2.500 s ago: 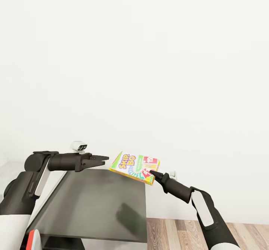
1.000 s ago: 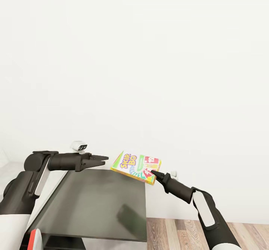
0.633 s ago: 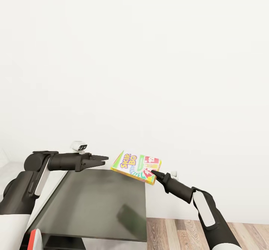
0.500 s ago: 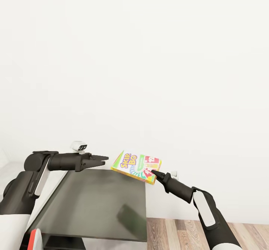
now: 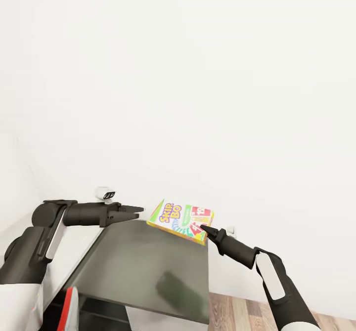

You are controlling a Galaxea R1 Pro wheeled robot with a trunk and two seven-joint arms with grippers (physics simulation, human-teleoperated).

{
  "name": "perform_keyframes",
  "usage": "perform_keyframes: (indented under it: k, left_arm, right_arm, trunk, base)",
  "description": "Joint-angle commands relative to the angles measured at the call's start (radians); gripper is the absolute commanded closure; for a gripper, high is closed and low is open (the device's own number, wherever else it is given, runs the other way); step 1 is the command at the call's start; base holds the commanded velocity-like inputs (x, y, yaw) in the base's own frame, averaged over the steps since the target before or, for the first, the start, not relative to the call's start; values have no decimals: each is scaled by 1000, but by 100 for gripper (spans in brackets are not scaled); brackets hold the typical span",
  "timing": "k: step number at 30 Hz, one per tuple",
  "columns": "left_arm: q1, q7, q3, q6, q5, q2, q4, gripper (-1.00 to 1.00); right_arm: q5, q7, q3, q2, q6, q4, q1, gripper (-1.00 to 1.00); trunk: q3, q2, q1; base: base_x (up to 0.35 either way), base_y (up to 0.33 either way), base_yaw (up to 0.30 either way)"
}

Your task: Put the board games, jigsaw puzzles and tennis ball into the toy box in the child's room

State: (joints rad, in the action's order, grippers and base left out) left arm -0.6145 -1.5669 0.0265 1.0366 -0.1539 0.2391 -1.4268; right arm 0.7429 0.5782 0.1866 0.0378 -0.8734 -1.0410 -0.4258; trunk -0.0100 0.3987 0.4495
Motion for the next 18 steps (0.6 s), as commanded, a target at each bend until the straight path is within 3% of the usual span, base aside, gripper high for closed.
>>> perform_keyframes:
  k: [1,14,18]
  left_arm:
    - [-1,-4,0,11,0,1,0,-100]
    - [-1,-4,33,11,0,2,0,-100]
    - [-1,-4,33,11,0,13,0,-100]
  right_arm:
    - [1,4,4,1,-6,0,-1,100]
    - [1,6,4,1,-6,0,0,100]
    - [1,6,10,2,-6,-1,1,100]
  trunk:
    - [-1,1,0]
    - [-1,1,0]
    - [-2,1,0]
  base:
    - [0,0,286]
    - [0,0,284]
    - [0,0,93]
